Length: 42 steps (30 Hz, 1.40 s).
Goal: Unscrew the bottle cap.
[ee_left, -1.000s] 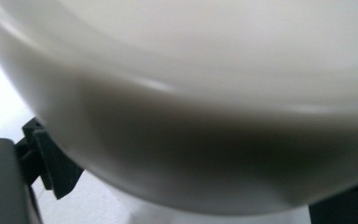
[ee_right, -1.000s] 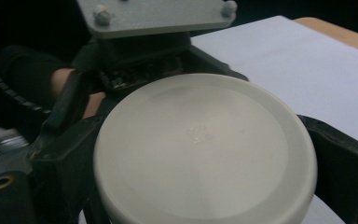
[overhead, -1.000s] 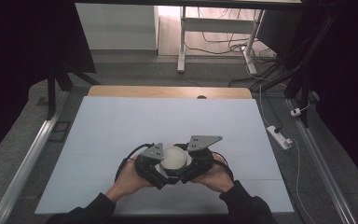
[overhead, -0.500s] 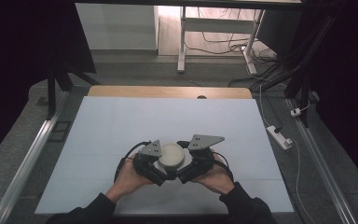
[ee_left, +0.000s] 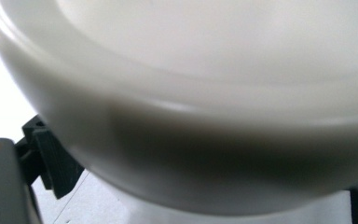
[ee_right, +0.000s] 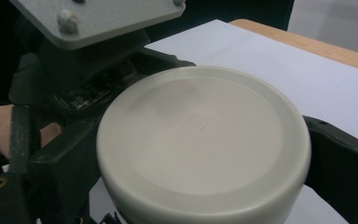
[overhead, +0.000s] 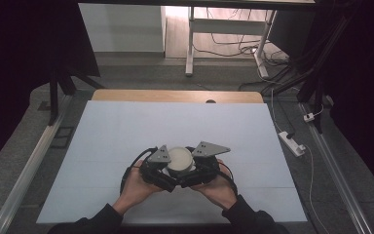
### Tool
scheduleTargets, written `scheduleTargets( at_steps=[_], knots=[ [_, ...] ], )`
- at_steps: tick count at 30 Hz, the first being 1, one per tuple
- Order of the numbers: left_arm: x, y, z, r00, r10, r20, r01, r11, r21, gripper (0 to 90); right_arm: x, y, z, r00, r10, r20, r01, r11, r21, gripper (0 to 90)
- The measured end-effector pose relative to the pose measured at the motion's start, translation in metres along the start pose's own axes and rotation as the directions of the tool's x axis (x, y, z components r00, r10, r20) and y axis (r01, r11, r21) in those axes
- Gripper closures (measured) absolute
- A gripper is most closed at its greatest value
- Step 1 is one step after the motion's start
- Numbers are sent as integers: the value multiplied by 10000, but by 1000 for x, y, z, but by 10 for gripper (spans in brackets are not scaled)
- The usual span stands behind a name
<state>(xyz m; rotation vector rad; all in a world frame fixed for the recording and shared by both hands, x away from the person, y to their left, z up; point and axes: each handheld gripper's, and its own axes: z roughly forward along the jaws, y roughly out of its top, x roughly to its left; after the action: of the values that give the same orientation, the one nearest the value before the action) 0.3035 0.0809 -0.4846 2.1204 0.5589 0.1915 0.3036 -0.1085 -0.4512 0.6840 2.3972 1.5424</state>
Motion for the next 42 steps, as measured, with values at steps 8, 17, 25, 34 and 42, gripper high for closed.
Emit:
scheduleTargets(
  at_steps=[8,17,25,34,42],
  knots=[
    [0,0,1,9974,386,611,-391,9992,72,78,-1,0,-1,9982,-496,-346,496,9988,7,66],
    [2,-1,3,9898,569,1310,-572,9984,-11,78,-12,-3,-4,9832,-894,-1592,893,9960,-78,70],
    [2,-2,3,9705,921,2229,-890,9957,-238,78,-19,-4,-7,9549,-1129,-2745,1078,9936,-337,73],
    [3,-2,3,9726,818,2174,-791,9966,-210,78,-23,-4,-9,9445,-970,-3139,967,9952,-166,57],
    [9,-1,-5,9977,49,670,-29,9995,-309,78,-15,1,-13,9936,-250,-1100,215,9992,-335,0]
  ],
)
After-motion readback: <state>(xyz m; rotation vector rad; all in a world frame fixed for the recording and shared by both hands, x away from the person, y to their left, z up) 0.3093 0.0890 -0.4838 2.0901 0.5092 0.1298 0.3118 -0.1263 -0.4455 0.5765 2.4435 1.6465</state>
